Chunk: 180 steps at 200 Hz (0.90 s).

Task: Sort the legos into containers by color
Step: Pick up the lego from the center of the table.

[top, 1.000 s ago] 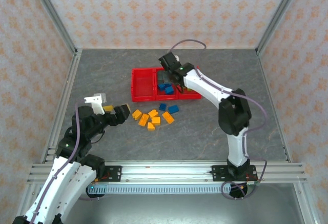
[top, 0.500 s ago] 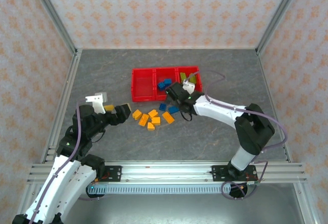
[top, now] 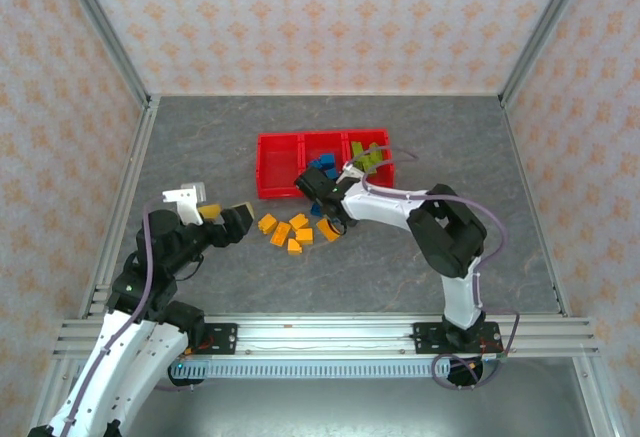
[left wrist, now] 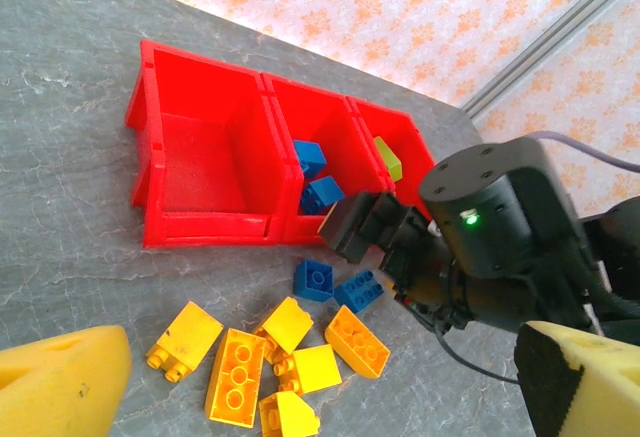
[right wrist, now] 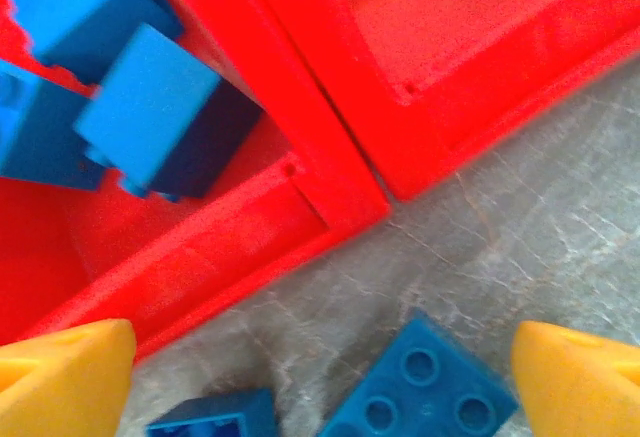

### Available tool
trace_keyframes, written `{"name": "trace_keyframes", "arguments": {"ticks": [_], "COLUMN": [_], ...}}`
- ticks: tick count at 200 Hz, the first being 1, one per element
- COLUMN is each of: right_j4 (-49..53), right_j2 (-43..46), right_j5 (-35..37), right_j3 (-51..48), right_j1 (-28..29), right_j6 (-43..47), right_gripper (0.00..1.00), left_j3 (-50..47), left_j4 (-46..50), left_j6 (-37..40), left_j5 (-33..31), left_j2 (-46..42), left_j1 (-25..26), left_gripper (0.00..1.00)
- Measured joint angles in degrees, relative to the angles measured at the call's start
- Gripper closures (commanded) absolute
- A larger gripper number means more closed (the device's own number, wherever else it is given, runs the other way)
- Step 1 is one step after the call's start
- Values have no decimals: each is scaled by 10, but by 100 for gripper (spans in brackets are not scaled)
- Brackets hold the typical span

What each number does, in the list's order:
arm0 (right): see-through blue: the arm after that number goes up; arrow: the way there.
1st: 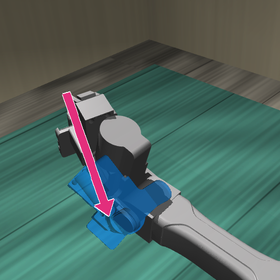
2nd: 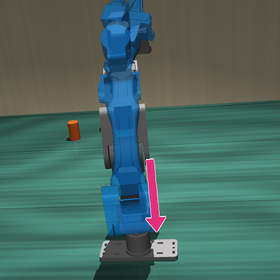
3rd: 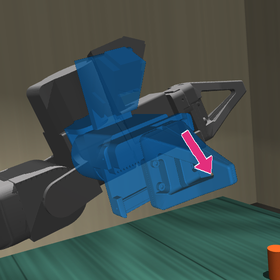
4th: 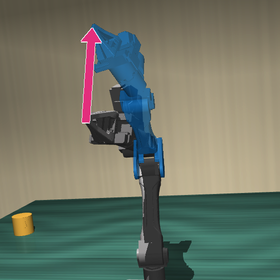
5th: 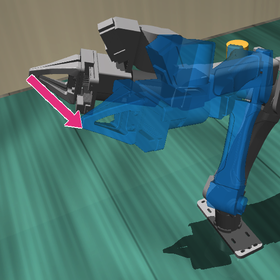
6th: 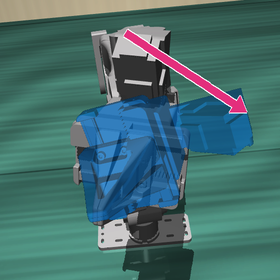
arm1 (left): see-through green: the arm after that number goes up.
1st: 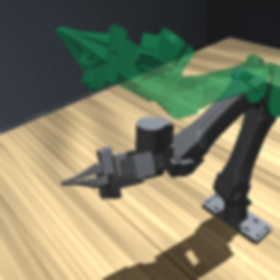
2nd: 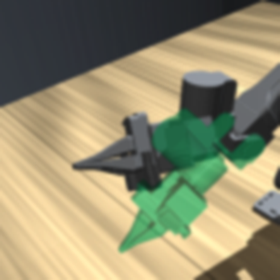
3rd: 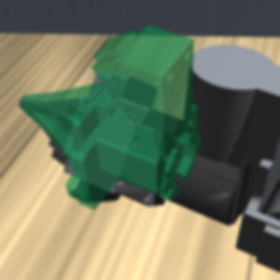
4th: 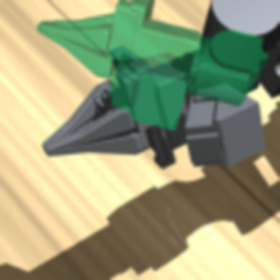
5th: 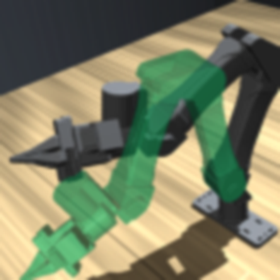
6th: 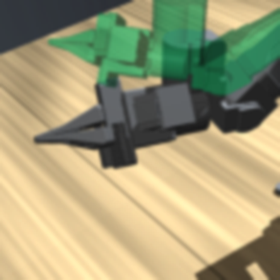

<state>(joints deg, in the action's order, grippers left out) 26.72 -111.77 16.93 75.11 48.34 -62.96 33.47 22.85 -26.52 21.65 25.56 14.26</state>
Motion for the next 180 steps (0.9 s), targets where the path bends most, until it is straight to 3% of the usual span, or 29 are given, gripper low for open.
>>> {"name": "trace_keyframes", "arguments": {"ticks": [91,180], "right_j4": [13,-38], "right_j2": [-4,20], "right_j5": [9,17], "right_j3": [-23,-83], "right_j1": [0,0], "right_j6": [14,137], "right_gripper": [16,27], "left_j3": [-2,-2], "left_j4": [-2,-2], "left_j6": [0,0], "left_j5": [0,0], "left_j2": [-5,-5], "left_j1": [0,0], "left_gripper": [1,1]}}
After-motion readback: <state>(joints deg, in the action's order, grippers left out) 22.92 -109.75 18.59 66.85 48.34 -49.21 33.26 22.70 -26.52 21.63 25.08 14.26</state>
